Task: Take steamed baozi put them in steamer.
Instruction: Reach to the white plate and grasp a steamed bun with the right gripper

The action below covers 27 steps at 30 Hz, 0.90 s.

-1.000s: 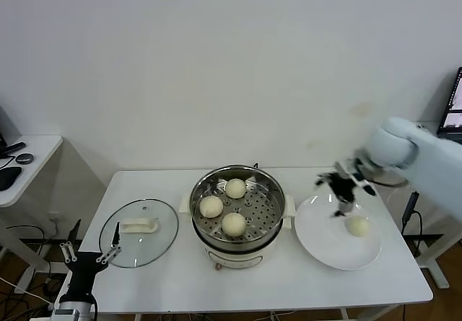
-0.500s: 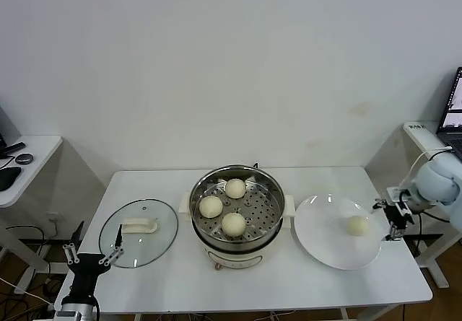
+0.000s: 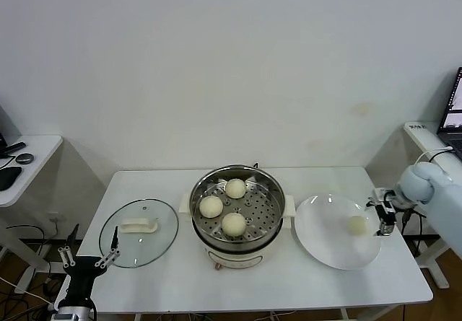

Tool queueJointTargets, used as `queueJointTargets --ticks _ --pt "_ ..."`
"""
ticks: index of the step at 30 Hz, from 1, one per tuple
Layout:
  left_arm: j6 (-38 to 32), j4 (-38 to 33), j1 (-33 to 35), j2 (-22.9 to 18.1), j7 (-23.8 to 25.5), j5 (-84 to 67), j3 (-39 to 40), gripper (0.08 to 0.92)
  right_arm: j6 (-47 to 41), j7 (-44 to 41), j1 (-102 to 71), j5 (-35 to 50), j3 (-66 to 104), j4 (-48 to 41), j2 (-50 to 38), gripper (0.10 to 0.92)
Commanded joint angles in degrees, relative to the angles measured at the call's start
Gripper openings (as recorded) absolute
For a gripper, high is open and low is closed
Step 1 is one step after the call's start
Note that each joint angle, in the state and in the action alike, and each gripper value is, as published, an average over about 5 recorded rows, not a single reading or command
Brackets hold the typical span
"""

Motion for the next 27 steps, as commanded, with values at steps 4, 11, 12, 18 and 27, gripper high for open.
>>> queueJointTargets --ticks 4,11,12,18,27 --pt "-0.1 0.2 0.0 0.0 -0.1 -0.2 -0.5 0.823 1.3 -0.9 2.5 -4.4 -1.1 -9.1 8.7 0.823" --pt "-0.2 0.6 0.0 0.0 -0.1 -0.2 -0.5 0.823 0.2 -3.0 2.0 -6.5 -1.1 -9.2 8.9 0.812" --pt "-0.2 0.6 0.0 0.0 -0.1 -0.2 -0.5 0.823 0.0 -3.1 1.9 -6.6 -1.1 -9.1 8.9 0.801" --pt "-0.2 0.7 -0.1 -0.1 -0.2 -0.2 -0.5 0.823 -0.8 -3.8 1.6 -7.2 -0.8 -8.7 8.9 0.687" --pt "-0.3 0.7 0.0 -0.1 -0.2 -0.2 -0.5 0.823 -1.9 -4.6 1.7 -7.1 -1.2 -6.8 7.4 0.575"
